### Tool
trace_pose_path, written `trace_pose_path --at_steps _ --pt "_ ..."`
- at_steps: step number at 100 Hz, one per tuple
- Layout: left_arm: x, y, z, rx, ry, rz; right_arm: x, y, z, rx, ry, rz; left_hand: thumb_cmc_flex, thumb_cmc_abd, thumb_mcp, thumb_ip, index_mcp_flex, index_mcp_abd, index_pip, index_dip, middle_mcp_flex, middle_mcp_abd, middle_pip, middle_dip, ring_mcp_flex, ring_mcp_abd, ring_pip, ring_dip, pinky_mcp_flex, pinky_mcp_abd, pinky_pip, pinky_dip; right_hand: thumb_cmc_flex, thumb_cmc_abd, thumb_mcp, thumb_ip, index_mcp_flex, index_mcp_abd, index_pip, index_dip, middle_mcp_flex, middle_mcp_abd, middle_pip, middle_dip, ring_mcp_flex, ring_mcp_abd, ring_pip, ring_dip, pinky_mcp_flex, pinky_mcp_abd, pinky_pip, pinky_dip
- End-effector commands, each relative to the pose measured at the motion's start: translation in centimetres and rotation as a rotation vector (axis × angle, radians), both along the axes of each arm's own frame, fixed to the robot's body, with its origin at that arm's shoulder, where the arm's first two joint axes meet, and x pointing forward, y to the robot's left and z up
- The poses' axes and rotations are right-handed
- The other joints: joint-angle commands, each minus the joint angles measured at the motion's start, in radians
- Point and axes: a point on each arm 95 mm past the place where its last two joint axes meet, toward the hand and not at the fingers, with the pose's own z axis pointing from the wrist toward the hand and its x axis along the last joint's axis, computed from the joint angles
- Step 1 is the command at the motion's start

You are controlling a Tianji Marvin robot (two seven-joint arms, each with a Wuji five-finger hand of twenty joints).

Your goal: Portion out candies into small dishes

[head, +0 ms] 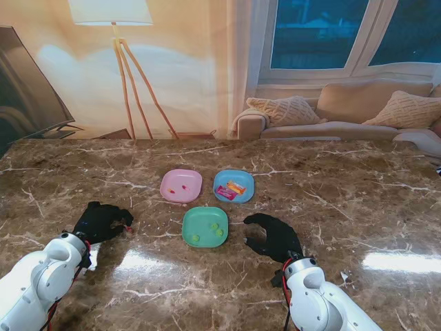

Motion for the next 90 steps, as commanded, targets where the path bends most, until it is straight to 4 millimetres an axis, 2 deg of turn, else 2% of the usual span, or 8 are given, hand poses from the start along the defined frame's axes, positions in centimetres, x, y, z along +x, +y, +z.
trace_pose_path --at_steps 1,54,67,90 --pt "1.2 -1.2 1.1 -0.017 -0.027 -0.011 -0.3 -0.1 -0.5 0.001 0.023 0.000 0.039 -0.015 -0.001 0.008 0.034 -0.002 0.061 0.026 0.017 -0.022 0.006 0.004 -0.012 -0.009 0.008 0.010 -0.017 -0.018 -0.020 0.016 -0.019 0.016 0.006 0.018 -0.017 -0.026 0.002 -0.012 -0.013 -0.007 -0.005 -0.007 0.010 0.032 0.002 0.022 0.003 -0.003 0.015 0.026" --pt "8.2 -8.8 6.0 -0.066 -0.122 -0.086 -0.2 -0.8 -0.6 0.015 0.022 -0.027 0.033 -0.018 0.007 0.011 0.034 -0.005 0.061 0.023 0.013 -0.023 0.004 0.010 -0.015 -0.005 0.004 0.009 -0.014 -0.021 -0.023 0.016 -0.018 0.015 0.006 0.019 -0.016 -0.026 0.002 -0.012 -0.013 -0.007 -0.005 -0.007 0.010 0.032 0.002 0.022 0.003 -0.004 0.015 0.026" --pt "9.7 -10.2 6.1 -0.069 -0.109 -0.097 -0.2 -0.9 -0.6 0.017 0.023 -0.030 0.031 -0.020 0.009 0.013 0.032 -0.008 0.062 0.024 0.012 -0.024 0.007 0.015 -0.014 -0.007 0.004 0.010 -0.016 -0.022 -0.024 0.016 -0.018 0.015 0.005 0.018 -0.016 -0.026 0.002 -0.012 -0.012 -0.005 -0.005 -0.007 0.010 0.031 0.002 0.022 0.003 -0.003 0.015 0.026" --pt "11.6 -11.3 4.9 -0.073 -0.073 -0.093 -0.1 -1.2 -0.7 0.022 0.027 -0.036 0.031 -0.022 0.014 0.014 0.030 -0.006 0.066 0.023 0.014 -0.024 0.005 0.013 -0.013 -0.006 0.006 0.012 -0.013 -0.021 -0.021 0.019 -0.018 0.016 0.005 0.019 -0.015 -0.025 0.002 -0.012 -0.013 -0.006 -0.005 -0.007 0.010 0.032 0.002 0.022 0.002 -0.003 0.015 0.026"
